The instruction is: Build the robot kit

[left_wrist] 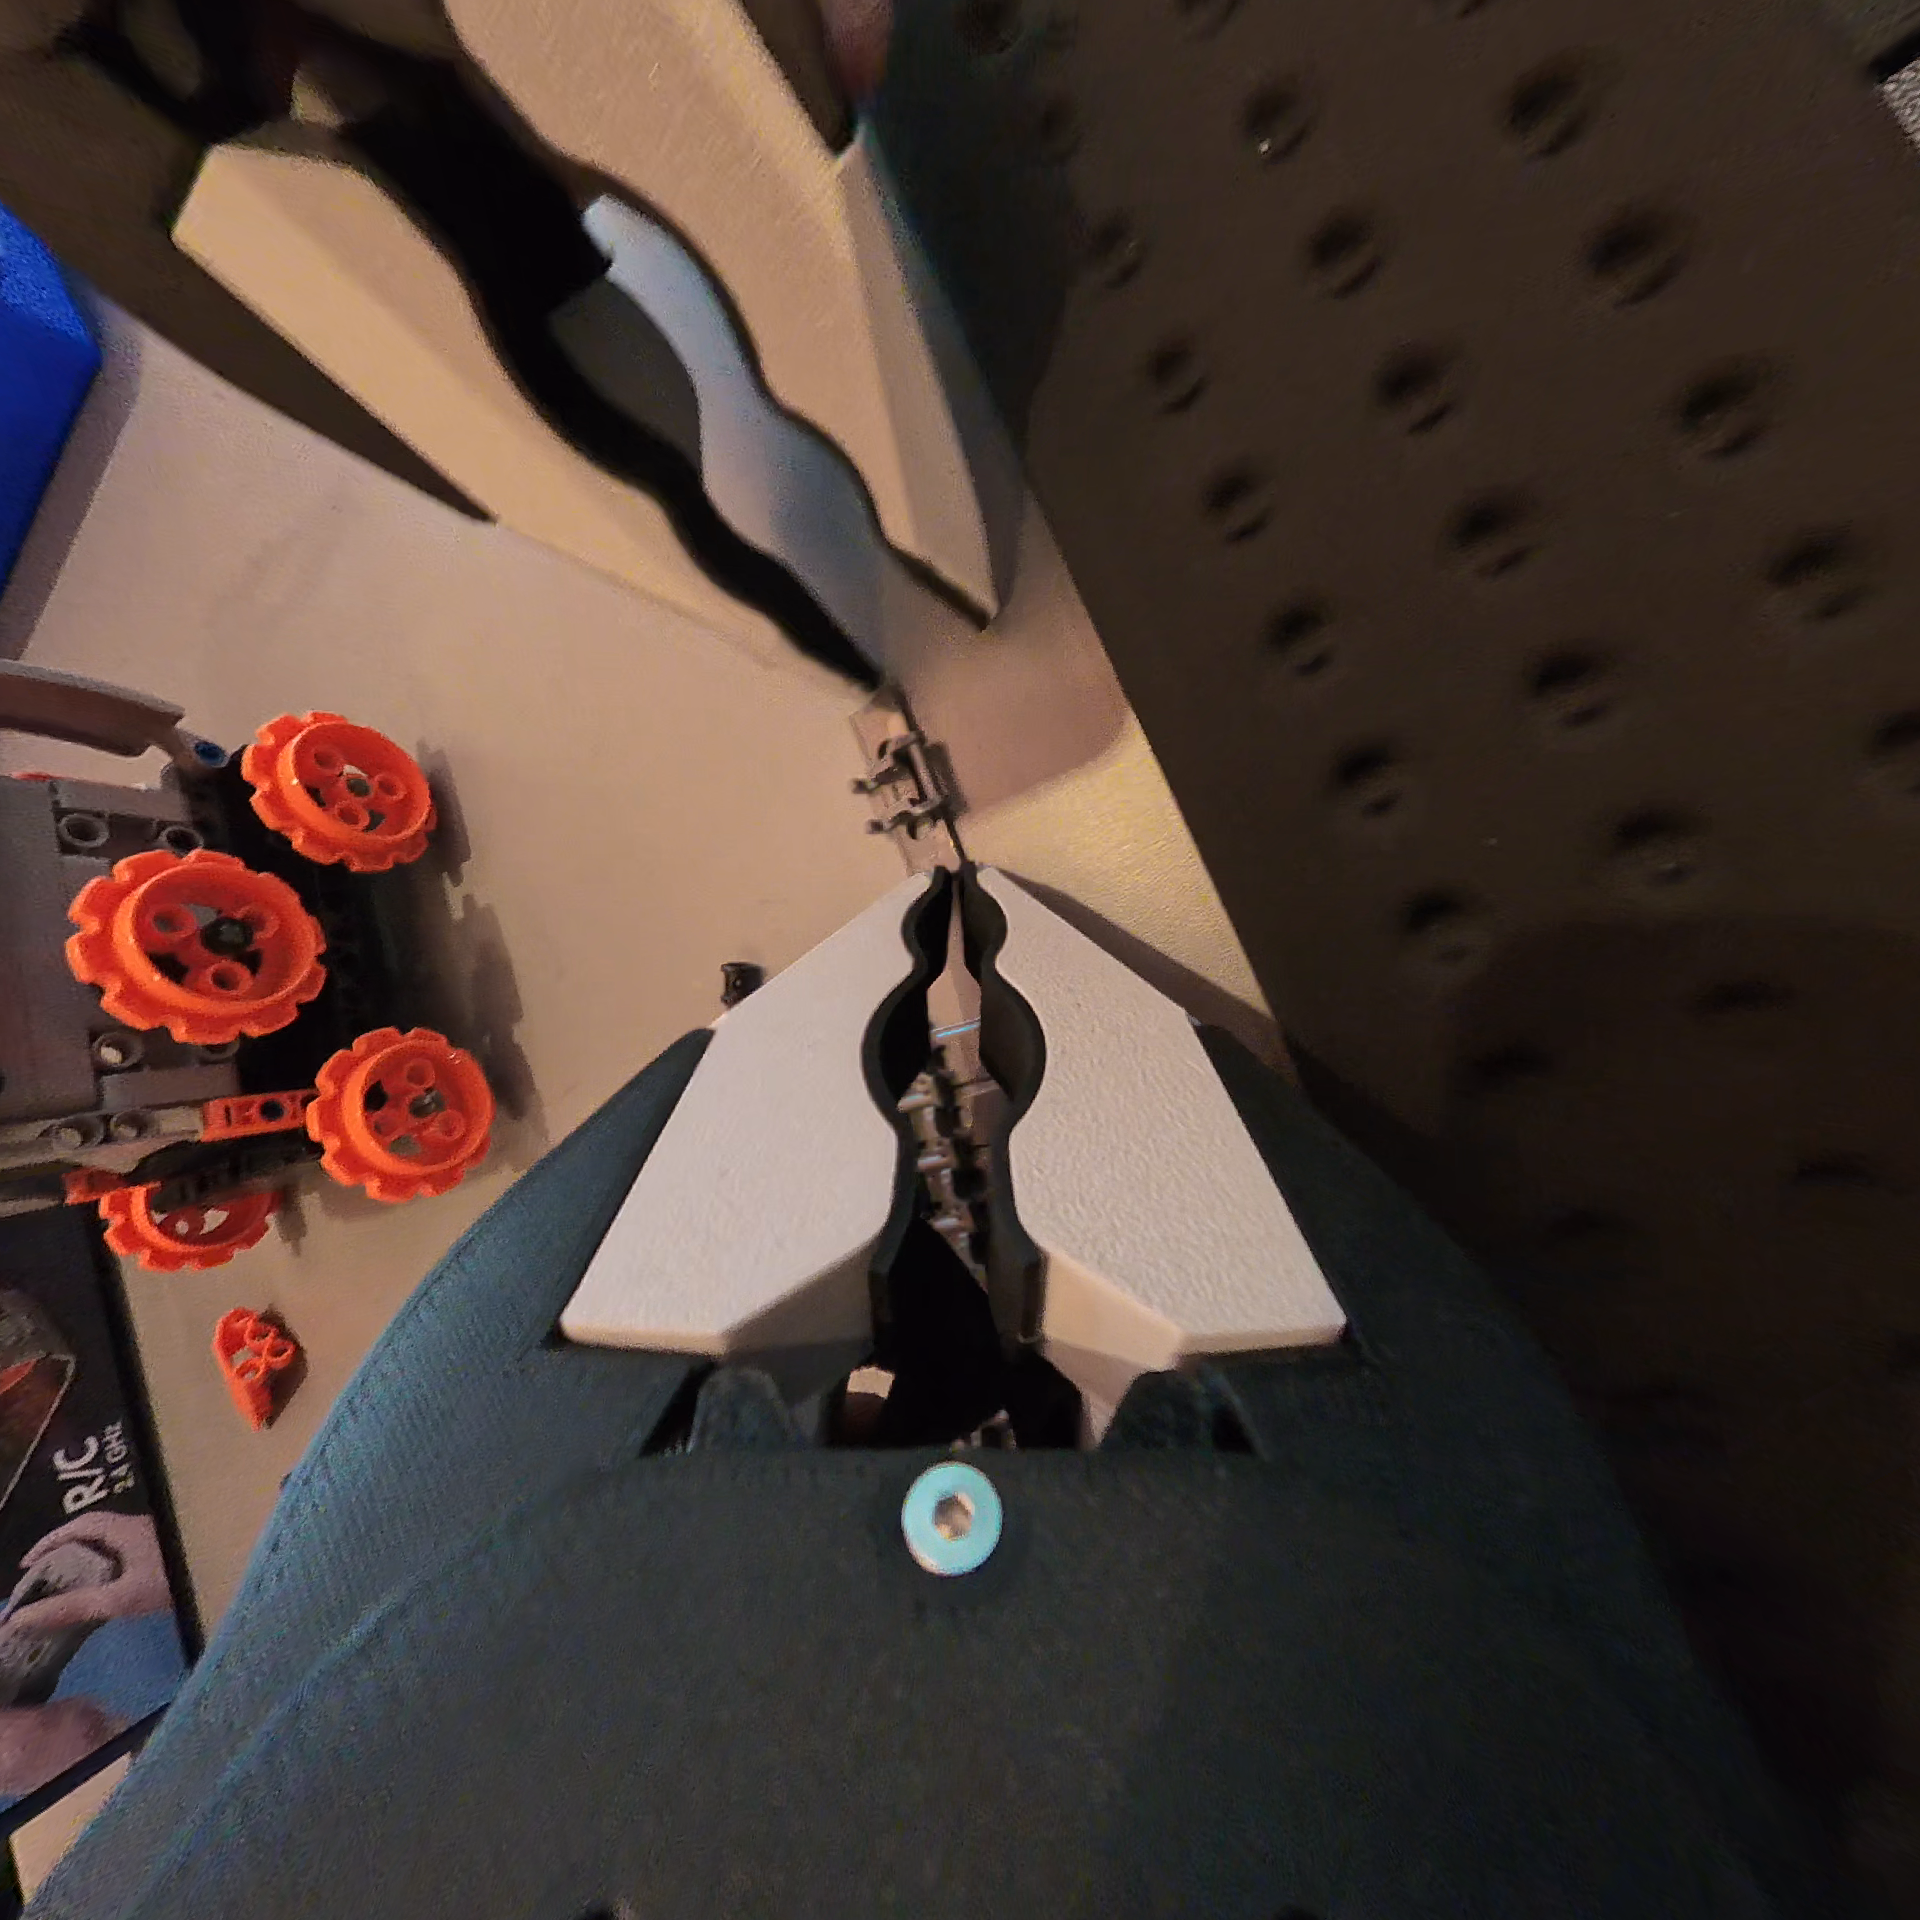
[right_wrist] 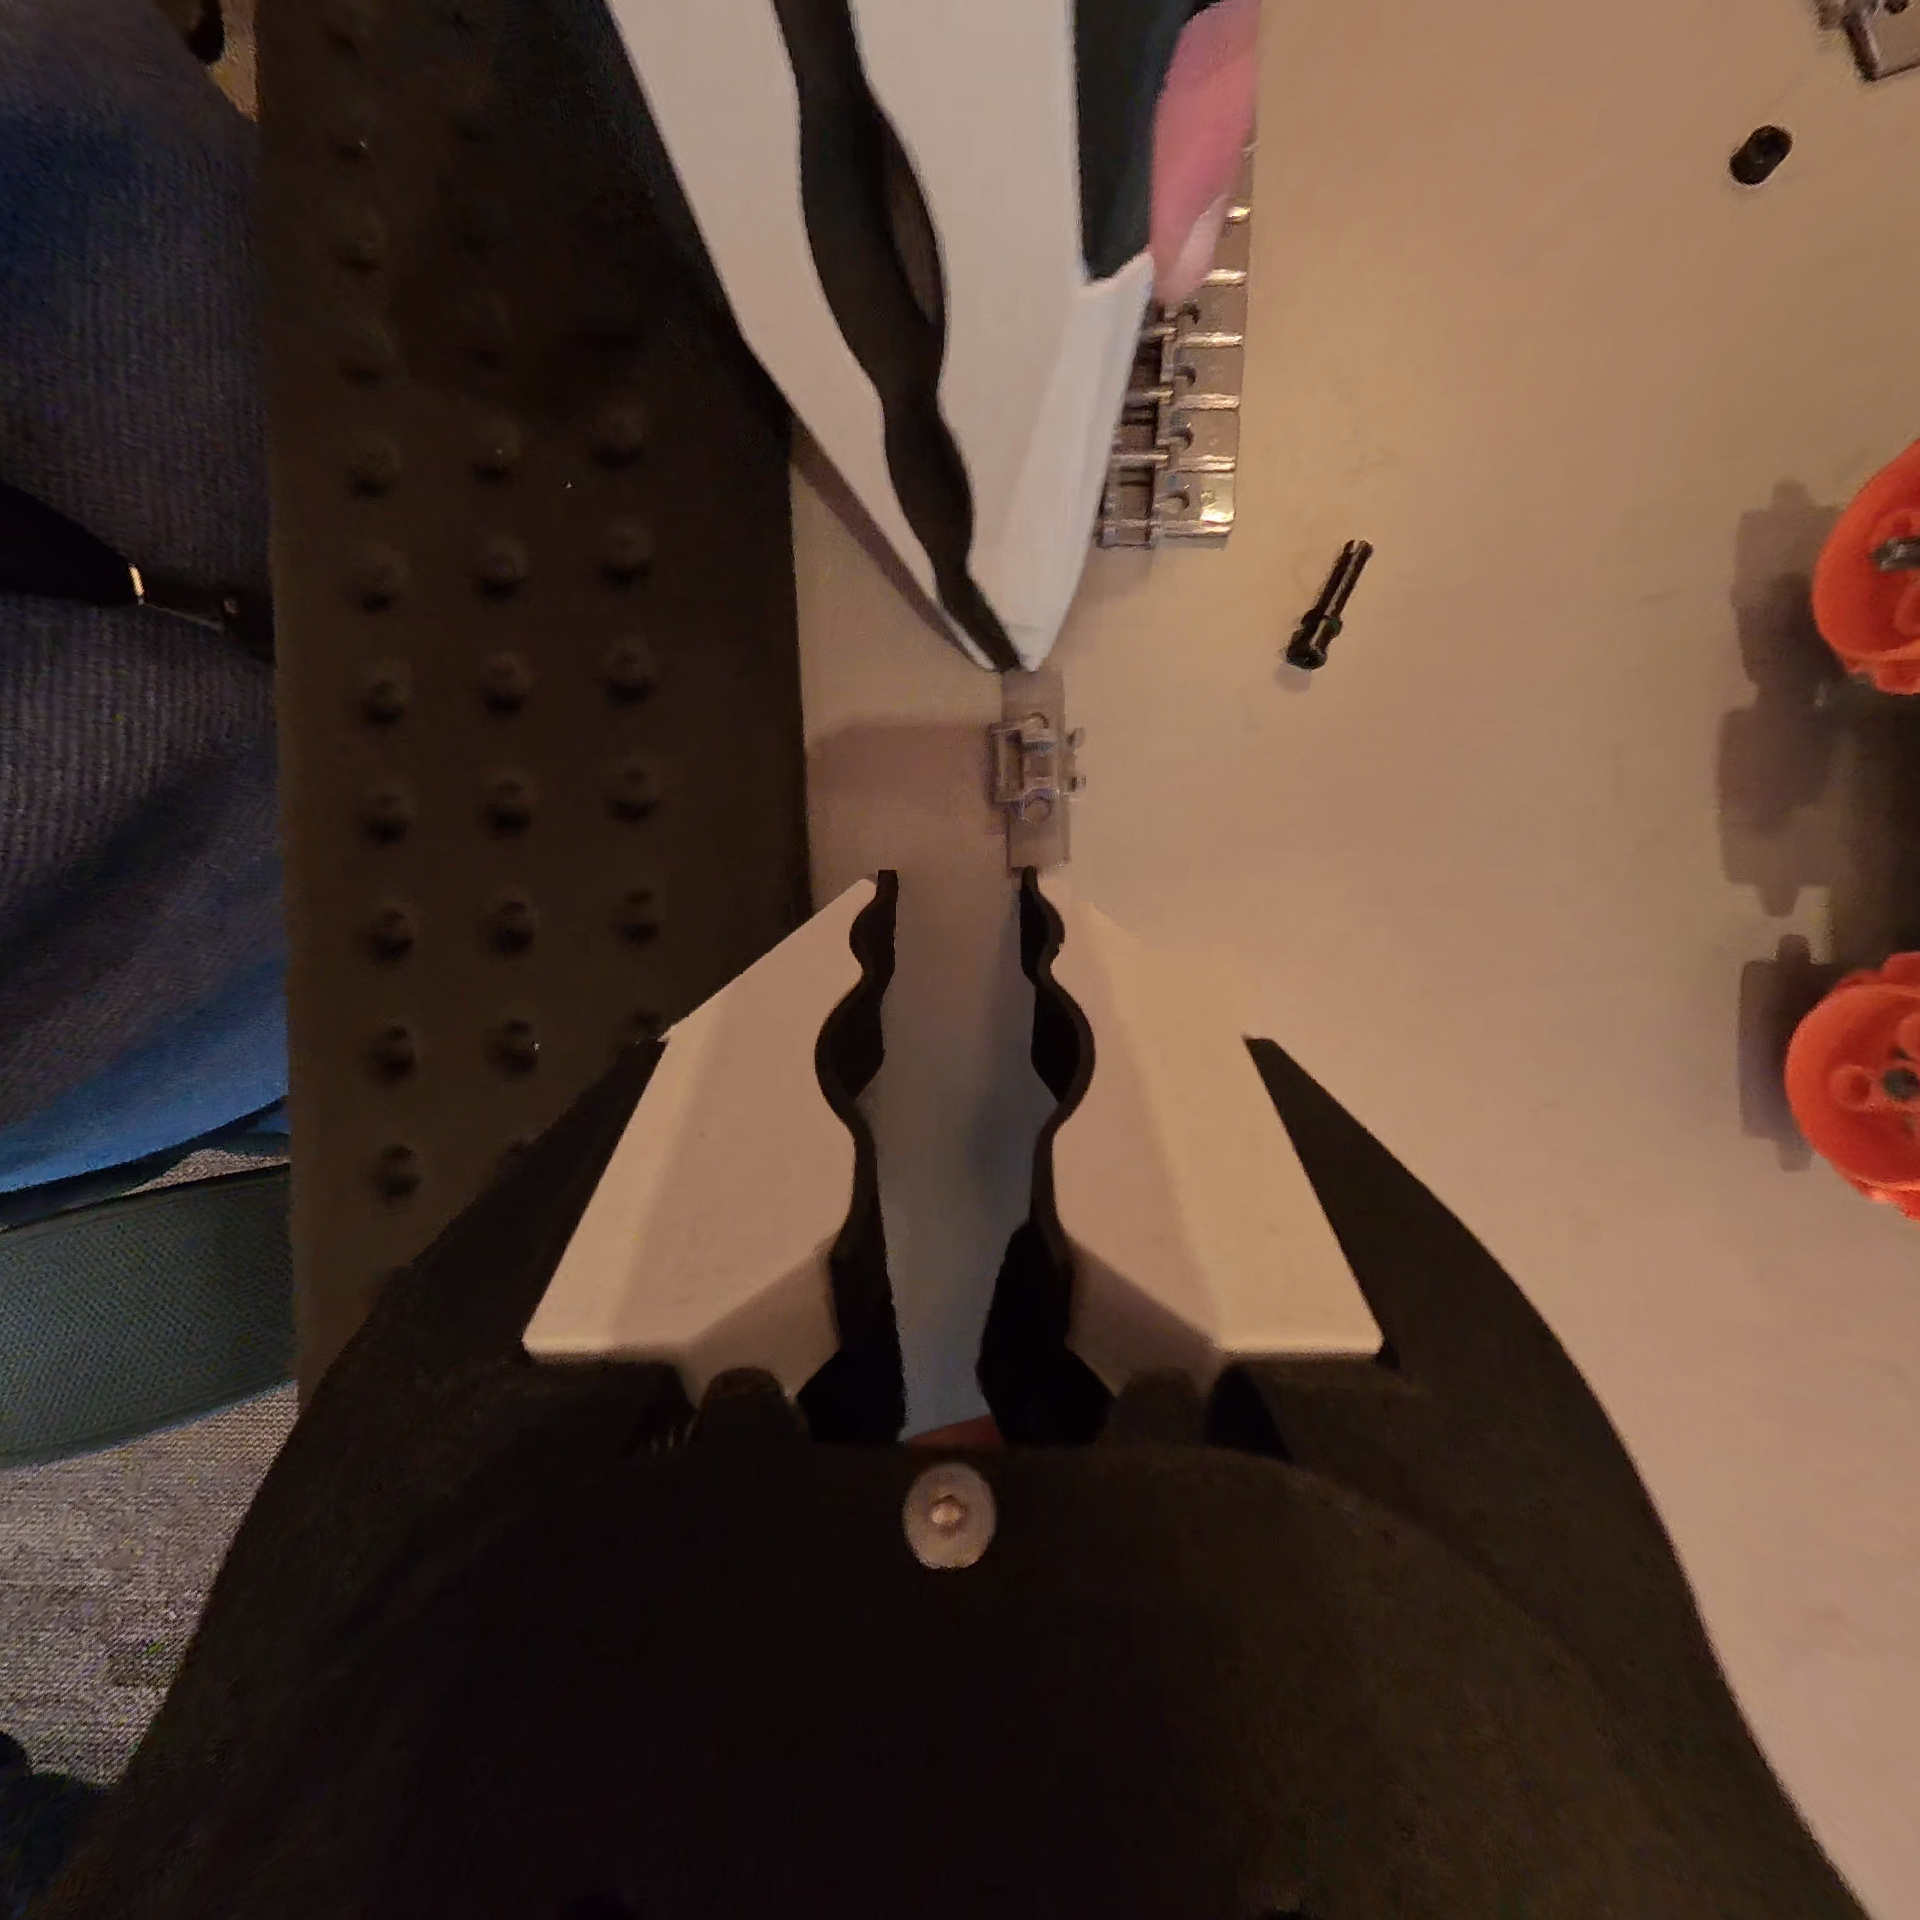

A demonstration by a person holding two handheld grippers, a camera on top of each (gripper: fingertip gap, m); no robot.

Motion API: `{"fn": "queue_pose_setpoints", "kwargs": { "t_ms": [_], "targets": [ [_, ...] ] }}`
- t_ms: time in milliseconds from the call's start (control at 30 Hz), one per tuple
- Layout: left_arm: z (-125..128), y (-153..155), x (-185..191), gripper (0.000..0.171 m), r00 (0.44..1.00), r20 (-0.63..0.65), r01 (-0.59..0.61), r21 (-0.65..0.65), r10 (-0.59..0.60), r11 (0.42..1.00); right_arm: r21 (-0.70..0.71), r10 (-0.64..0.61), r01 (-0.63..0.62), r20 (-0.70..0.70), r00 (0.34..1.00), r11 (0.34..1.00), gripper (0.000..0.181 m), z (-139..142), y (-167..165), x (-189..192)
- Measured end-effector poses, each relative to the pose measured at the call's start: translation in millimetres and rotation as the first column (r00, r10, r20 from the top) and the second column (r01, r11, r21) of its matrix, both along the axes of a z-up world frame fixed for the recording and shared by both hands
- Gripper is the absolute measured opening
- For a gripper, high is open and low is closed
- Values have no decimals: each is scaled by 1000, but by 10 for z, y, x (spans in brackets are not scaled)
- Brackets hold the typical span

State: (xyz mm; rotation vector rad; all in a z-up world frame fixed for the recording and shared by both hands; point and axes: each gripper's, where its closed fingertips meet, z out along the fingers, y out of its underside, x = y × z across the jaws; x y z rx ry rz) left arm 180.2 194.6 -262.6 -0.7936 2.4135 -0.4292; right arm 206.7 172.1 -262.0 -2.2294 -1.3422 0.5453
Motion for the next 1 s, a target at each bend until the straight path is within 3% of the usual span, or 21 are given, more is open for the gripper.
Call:
{"fn": "queue_pose_setpoints", "kwargs": {
  "t_ms": [133, 300, 533, 667, 800, 900, 1000],
  "targets": [
    [17, 219, 62, 3, 997, 27, -77, 73, 75, 994, 13, 24, -25, 12, 1000, 1000, 20, 5, -74, -6],
    [72, -33, -9, 5, 1000, 5, -23, -52, 23, 998, 97, -27, 26, 4, 1000, 995, 25, 71, 94, -5],
    [4, 56, 80, 3, 999, 3, -54, -1, 54, 999, 40, 20, -20, 11, 1000, 999, 18, -4, -48, -96],
    [37, 141, 90, 7, 997, 20, -79, 21, 79, 997, 93, 22, -24, 20, 1000, 995, 17, 42, -14, -86],
    [194, 250, -15, 10, 993, 38, -113, 1, 113, 994, 205, 5, -1, -22, 1000, 979, 16, 177, 195, -51],
    [233, 319, -164, 11, 991, 18, -130, -4, 130, 991, 190, 49, -44, -24, 998, 981, 26, 118, 242, -86],
    [203, 385, -276, 13, 987, 7, -163, -29, 163, 986, 160, 92, -90, -9, 996, 983, 24, 45, 254, -114]
  ]
}}
